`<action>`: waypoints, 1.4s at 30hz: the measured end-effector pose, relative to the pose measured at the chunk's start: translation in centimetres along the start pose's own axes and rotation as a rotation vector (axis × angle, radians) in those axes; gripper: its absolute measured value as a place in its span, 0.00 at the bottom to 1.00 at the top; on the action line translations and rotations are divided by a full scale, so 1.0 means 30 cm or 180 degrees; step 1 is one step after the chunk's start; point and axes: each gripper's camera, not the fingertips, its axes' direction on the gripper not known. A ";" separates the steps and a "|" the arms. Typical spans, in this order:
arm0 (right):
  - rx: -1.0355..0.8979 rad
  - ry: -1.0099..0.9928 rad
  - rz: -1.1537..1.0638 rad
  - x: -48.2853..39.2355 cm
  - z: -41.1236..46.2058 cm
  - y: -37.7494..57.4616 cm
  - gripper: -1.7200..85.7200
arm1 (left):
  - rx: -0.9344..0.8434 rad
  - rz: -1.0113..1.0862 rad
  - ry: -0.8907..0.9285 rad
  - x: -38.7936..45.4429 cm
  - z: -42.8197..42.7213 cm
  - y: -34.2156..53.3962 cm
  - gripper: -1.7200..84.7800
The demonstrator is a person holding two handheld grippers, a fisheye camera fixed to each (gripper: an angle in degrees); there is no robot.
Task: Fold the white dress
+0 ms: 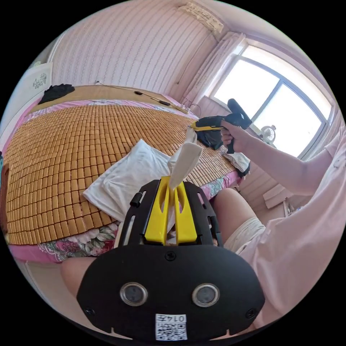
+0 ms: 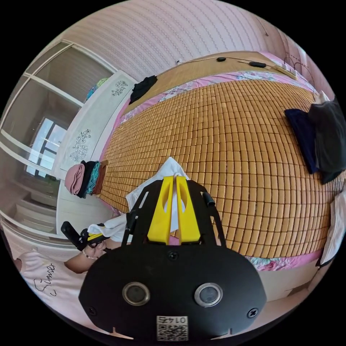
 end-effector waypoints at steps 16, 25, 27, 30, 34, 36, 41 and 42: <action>-0.0349 0.0457 -0.0155 -0.250 0.325 -0.317 0.10 | -0.0660 -0.1645 -0.0658 -0.468 -0.010 0.028 0.08; -0.0542 0.0848 -0.0865 -0.292 0.322 -0.298 0.17 | -0.0304 -0.1567 -0.0678 -0.496 -0.119 0.019 0.11; -0.0652 0.0848 -0.0928 -0.306 0.362 -0.302 0.18 | -0.0366 -0.1498 -0.0656 -0.486 -0.090 0.002 0.12; -0.0965 0.0865 -0.0975 -0.328 0.450 -0.306 0.18 | -0.0635 -0.1426 -0.0717 -0.458 -0.045 0.004 0.10; -0.1093 0.0716 -0.1182 -0.375 0.457 -0.289 0.07 | -0.0652 -0.1223 -0.1055 -0.399 -0.055 0.018 0.08; -0.1090 0.0783 -0.1233 -0.390 0.446 -0.271 0.06 | -0.0649 -0.1168 -0.1023 -0.383 -0.072 0.030 0.06; -0.0573 0.0334 -0.1296 -0.426 0.230 -0.198 0.04 | -0.0417 -0.1198 -0.0863 -0.343 -0.161 0.096 0.01; -0.0391 0.0111 -0.1373 -0.445 0.141 -0.164 0.04 | -0.0292 -0.1113 -0.0861 -0.312 -0.200 0.114 0.01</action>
